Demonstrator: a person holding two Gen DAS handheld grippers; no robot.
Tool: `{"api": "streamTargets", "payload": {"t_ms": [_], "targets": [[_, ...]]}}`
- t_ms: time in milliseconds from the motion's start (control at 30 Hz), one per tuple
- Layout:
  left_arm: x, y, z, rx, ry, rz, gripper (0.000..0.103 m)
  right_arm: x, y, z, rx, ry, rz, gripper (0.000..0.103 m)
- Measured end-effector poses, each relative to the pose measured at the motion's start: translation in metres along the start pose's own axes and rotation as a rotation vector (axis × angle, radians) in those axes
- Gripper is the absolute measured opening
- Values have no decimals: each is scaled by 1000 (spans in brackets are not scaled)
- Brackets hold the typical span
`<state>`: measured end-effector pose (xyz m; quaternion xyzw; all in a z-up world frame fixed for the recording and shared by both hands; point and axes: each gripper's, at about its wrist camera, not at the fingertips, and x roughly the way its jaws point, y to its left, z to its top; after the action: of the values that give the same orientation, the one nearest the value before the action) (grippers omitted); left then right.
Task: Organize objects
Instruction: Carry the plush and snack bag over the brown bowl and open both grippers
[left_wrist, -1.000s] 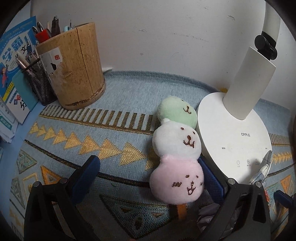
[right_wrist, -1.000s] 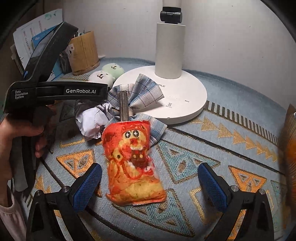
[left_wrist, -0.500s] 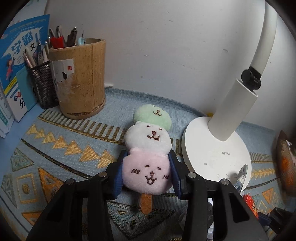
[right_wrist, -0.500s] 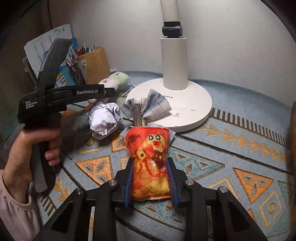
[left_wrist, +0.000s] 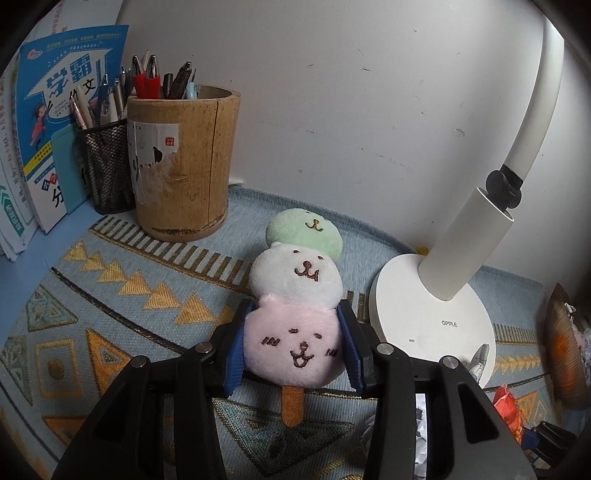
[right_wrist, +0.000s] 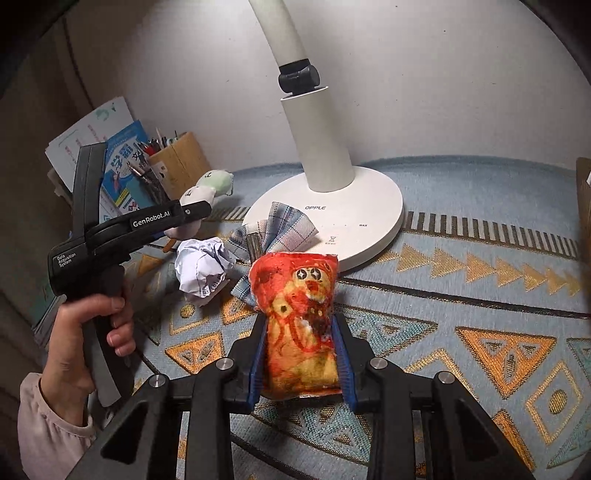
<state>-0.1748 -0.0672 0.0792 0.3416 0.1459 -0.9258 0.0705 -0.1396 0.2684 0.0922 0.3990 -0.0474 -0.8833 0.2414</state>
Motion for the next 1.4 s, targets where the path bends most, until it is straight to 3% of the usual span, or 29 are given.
{"api": "streamTargets", "payload": {"t_ms": [167, 300, 533, 667, 733, 767, 867, 933, 1100, 1233, 1333, 1400], "targets": [[-12, -11, -3, 23, -12, 12, 41, 6, -3, 1, 29, 17, 4, 32], [-23, -13, -5, -4, -34, -24, 41, 14, -6, 3, 68, 32, 46, 32], [-45, -34, -10, 60, -64, -15, 41, 6, 1, 2, 36, -8, 65, 32], [-81, -47, -20, 90, -199, 21, 41, -14, 4, 9, -24, -56, 10, 32], [-102, -58, -21, 74, -233, 21, 41, -39, -2, 20, -6, -123, 37, 32], [-97, -66, -1, 60, -247, -3, 41, -53, -7, 26, 7, -151, 52, 32], [-102, -136, -6, 108, -316, -79, 41, -96, -25, 46, 10, -239, 10, 32], [-98, -158, -1, 167, -330, -120, 41, -126, -42, 58, 15, -295, -34, 32], [-111, -258, 2, 252, -310, -304, 41, -193, -108, 68, 128, -453, -174, 32], [-111, -331, -15, 240, -264, -439, 41, -225, -158, 51, 231, -468, -262, 32], [-100, -370, -35, 241, -237, -473, 42, -237, -188, 33, 295, -448, -321, 32], [-85, -395, -45, 312, -159, -483, 42, -242, -203, 26, 327, -444, -365, 32]]}}
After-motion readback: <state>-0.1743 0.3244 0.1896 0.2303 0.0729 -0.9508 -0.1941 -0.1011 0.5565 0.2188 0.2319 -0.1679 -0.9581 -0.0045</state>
